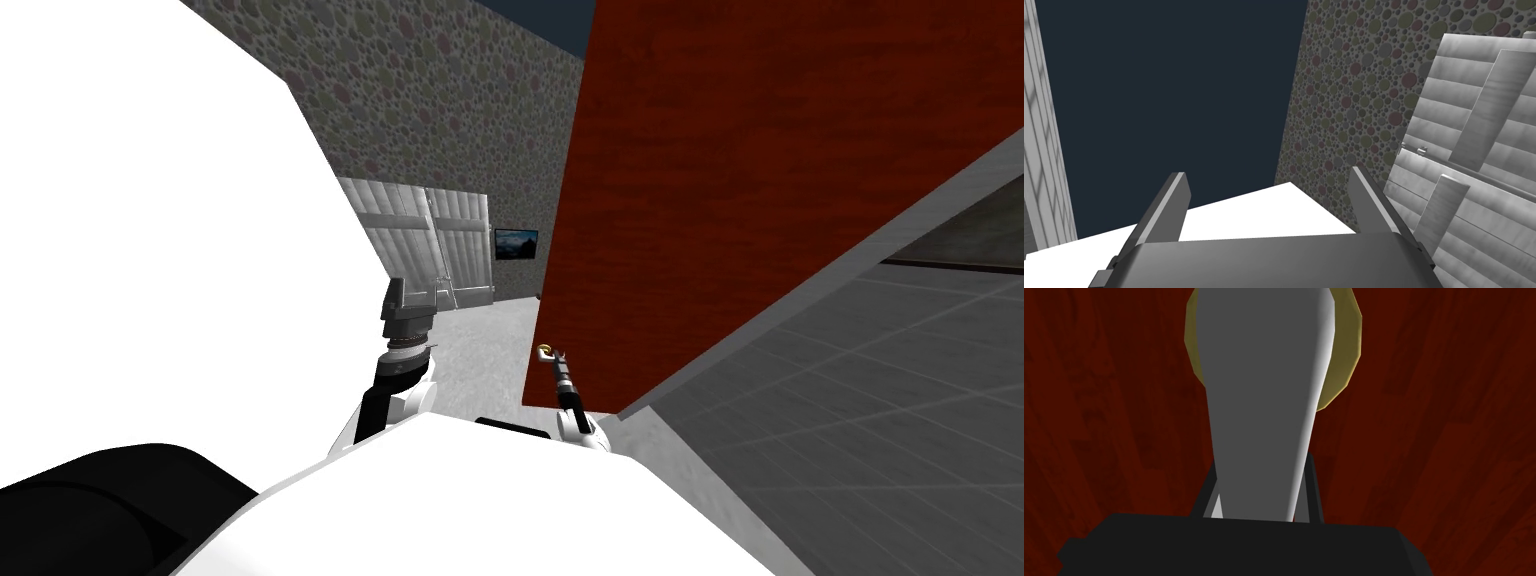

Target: Push the door open

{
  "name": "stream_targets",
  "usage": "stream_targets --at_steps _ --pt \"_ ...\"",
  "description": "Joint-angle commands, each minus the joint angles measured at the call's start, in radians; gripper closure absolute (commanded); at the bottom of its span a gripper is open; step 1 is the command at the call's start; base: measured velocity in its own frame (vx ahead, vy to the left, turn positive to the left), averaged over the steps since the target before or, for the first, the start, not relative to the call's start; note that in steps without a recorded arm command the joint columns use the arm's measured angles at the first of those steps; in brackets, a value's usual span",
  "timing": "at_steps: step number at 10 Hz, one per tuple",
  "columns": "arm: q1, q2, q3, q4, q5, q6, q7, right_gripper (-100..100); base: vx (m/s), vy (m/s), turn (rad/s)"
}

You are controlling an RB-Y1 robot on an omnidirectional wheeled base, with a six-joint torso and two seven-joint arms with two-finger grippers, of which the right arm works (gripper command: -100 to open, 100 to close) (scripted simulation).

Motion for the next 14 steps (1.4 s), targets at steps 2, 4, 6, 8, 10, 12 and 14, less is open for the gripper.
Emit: stream_targets --at_steps 2,4,6,8,10,12,14 --pt "0.001 -0.005 -0.038 -0.009 -0.017 0.002 0.013 100 0.169 0.144 -0.088" --pt "0.000 -0.002 -0.056 -0.007 -0.025 0.003 0.020 100 0.161 0.116 -0.064" --pt "-0.001 0.003 -0.076 -0.004 -0.034 0.004 0.027 100 0.164 0.114 -0.058" --pt "-0.002 0.008 -0.091 -0.002 -0.040 0.004 0.032 100 0.126 0.096 -0.058" --pt "0.005 0.001 -0.101 -0.005 -0.044 0.008 0.034 100 0.110 0.046 -0.043" --pt "0.005 -0.008 -0.122 -0.003 -0.057 0.006 0.041 100 0.145 0.049 -0.049" --pt "0.006 -0.012 -0.135 -0.002 -0.065 0.005 0.045 100 0.169 0.032 -0.030"
